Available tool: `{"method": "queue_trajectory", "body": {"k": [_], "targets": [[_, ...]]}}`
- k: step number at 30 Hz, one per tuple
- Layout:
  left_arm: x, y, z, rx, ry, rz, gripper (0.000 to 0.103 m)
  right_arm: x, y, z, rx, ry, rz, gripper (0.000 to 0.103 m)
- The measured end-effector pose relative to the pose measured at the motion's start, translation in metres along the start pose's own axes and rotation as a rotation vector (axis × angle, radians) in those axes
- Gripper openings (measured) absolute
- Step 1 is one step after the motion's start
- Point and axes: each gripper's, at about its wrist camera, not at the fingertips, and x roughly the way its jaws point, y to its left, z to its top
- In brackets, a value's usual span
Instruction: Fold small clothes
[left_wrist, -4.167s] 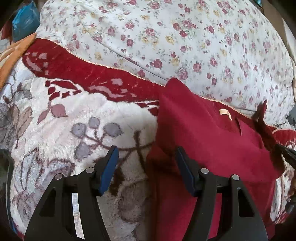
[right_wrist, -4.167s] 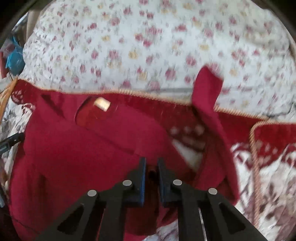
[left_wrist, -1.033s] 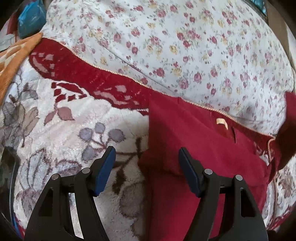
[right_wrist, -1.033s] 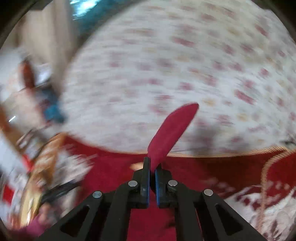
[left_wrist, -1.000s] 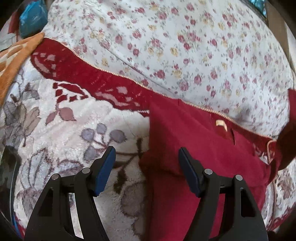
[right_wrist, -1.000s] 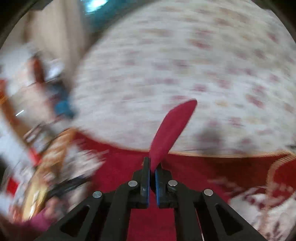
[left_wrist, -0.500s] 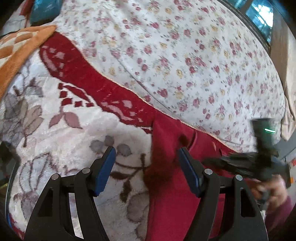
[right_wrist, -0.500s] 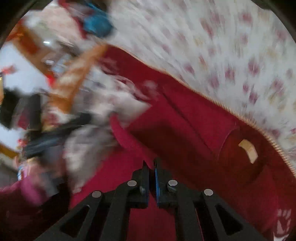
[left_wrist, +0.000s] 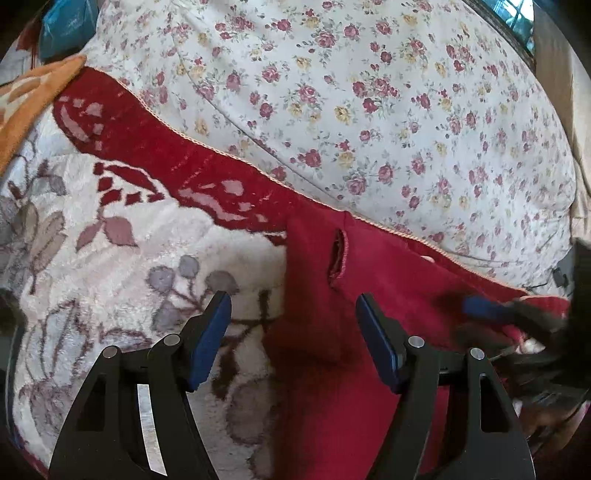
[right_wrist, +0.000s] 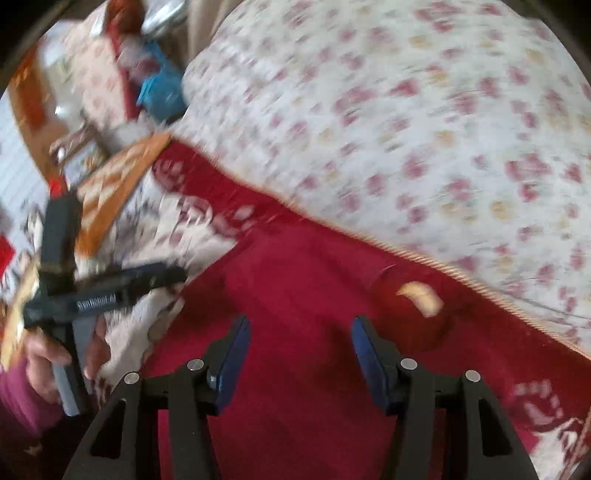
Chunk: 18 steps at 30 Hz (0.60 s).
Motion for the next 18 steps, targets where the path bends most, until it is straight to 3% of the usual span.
{"method": "queue_trajectory", "body": {"k": [3, 4, 5, 6, 7, 8, 9, 12, 14, 16, 18], "targets": [[-0.003, 0.009, 0.002, -0.024, -0.001, 0.006, 0.070, 0.044, 0.015, -0.001, -0.015, 0.054, 0.002, 0.055], [-0.003, 0.012, 0.004, -0.036, -0.002, 0.005, 0.070, 0.063, 0.018, 0.000, -0.028, 0.071, -0.043, 0.053], [-0.003, 0.015, 0.005, -0.048, -0.002, 0.007, 0.070, 0.069, 0.014, -0.006, -0.021, 0.084, -0.079, 0.042], [-0.004, 0.018, 0.007, -0.063, -0.004, 0.007, 0.070, 0.078, 0.008, -0.005, 0.009, 0.105, -0.104, 0.040], [-0.006, 0.019, 0.008, -0.070, -0.007, 0.003, 0.070, 0.077, -0.001, -0.004, 0.064, 0.091, -0.083, 0.031], [-0.007, 0.019, 0.009, -0.074, -0.012, -0.003, 0.070, 0.072, -0.005, -0.002, 0.104, 0.079, -0.057, 0.015], [-0.009, 0.017, 0.010, -0.070, -0.021, -0.012, 0.070, 0.064, -0.003, -0.001, 0.111, 0.075, -0.030, 0.013], [-0.011, 0.007, 0.011, -0.044, -0.045, -0.024, 0.070, 0.046, 0.017, -0.004, 0.051, 0.058, -0.018, 0.013], [-0.008, -0.001, 0.009, -0.018, -0.035, -0.031, 0.070, 0.055, 0.030, -0.013, 0.063, 0.079, 0.017, 0.014], [-0.004, -0.006, 0.006, 0.005, -0.018, -0.027, 0.070, 0.063, 0.037, -0.025, 0.059, 0.076, -0.013, 0.014], [-0.002, -0.010, 0.002, 0.025, -0.007, -0.024, 0.070, 0.053, 0.033, -0.028, 0.102, 0.054, 0.013, 0.027]]}}
